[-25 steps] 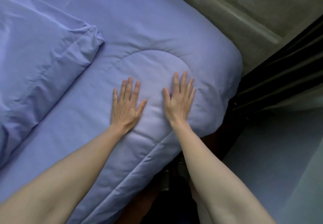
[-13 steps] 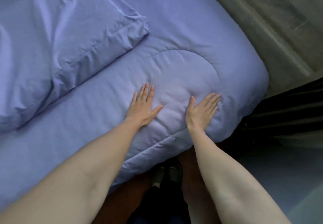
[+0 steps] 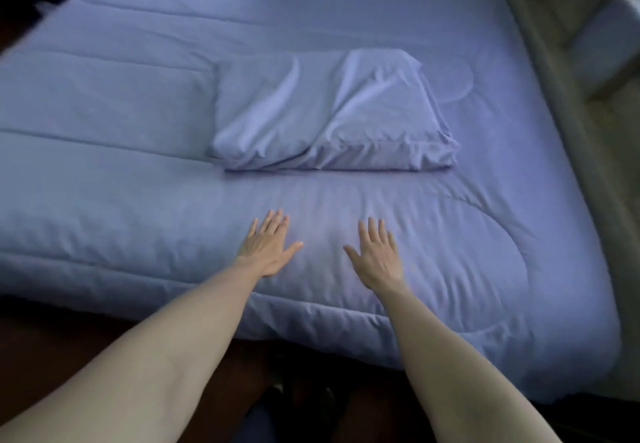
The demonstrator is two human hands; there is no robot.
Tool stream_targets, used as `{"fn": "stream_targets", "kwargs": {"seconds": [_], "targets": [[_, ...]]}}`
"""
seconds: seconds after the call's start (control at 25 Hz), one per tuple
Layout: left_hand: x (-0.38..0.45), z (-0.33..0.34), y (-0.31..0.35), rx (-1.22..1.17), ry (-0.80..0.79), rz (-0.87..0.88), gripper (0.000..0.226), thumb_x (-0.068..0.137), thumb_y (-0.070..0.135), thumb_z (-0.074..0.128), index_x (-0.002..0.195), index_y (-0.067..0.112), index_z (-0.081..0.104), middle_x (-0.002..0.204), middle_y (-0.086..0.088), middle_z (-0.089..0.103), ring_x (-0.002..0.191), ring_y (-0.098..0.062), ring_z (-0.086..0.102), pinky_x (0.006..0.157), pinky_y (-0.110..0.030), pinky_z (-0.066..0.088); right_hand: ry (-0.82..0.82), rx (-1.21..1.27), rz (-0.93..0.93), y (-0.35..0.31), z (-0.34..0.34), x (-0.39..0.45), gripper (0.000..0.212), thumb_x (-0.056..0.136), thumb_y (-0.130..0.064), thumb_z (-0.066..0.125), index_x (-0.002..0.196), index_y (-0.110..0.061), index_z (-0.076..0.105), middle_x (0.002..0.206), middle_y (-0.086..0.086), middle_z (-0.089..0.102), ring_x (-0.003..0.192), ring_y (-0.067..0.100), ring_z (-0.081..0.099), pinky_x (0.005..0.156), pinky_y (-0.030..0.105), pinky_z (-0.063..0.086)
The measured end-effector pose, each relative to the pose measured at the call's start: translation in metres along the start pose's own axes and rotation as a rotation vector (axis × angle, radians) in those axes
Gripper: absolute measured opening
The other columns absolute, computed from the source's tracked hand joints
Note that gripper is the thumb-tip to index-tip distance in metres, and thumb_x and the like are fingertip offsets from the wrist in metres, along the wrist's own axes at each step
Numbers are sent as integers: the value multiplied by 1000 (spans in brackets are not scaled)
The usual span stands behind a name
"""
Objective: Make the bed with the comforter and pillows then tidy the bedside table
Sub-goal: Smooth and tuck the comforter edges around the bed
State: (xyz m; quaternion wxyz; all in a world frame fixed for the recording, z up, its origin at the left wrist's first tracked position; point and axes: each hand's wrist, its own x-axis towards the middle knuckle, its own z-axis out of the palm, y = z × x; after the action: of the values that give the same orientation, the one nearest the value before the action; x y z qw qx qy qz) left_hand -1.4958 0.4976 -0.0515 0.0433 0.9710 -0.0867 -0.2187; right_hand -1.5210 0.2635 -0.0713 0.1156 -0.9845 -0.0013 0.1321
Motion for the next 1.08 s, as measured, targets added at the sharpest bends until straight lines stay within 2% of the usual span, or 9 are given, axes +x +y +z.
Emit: {"fn": "stream_targets", "kwargs": {"seconds": [0.24, 0.44, 0.84, 1.08], "targets": [[-86, -21, -125, -72, 54, -285, 74, 97, 58, 22, 155, 15, 5, 163, -1, -5, 150, -16, -8, 121, -41, -3, -102, -166, -340, -141, -8, 16, 75, 98, -60, 21, 155, -16, 2, 163, 5, 2, 150, 23, -7, 123, 41, 4], [-158, -31, -221, -132, 73, -480, 75, 98, 58, 21, 154, 12, 4, 163, -3, -4, 150, -17, -7, 122, -42, -2, -147, -255, -540, -257, -9, 19, 77, 97, -62, 20, 155, -15, 1, 164, 5, 1, 151, 23, -7, 123, 40, 5], [-288, -34, -412, -276, 206, -654, 75, 98, 57, 21, 154, 9, 4, 163, -5, -3, 150, -18, -7, 122, -42, -1, -148, -314, -760, -508, 20, -19, 78, 98, -61, 20, 155, -11, 2, 163, 7, 0, 151, 23, -5, 123, 38, 3], [-338, 6, -498, -464, 215, -793, 76, 98, 59, 20, 154, 12, 1, 162, -4, -5, 150, -17, -8, 122, -41, -1, -151, -377, -876, -607, 56, -40, 79, 97, -62, 18, 155, -10, 1, 163, 6, -1, 150, 22, -6, 123, 37, 2]]}}
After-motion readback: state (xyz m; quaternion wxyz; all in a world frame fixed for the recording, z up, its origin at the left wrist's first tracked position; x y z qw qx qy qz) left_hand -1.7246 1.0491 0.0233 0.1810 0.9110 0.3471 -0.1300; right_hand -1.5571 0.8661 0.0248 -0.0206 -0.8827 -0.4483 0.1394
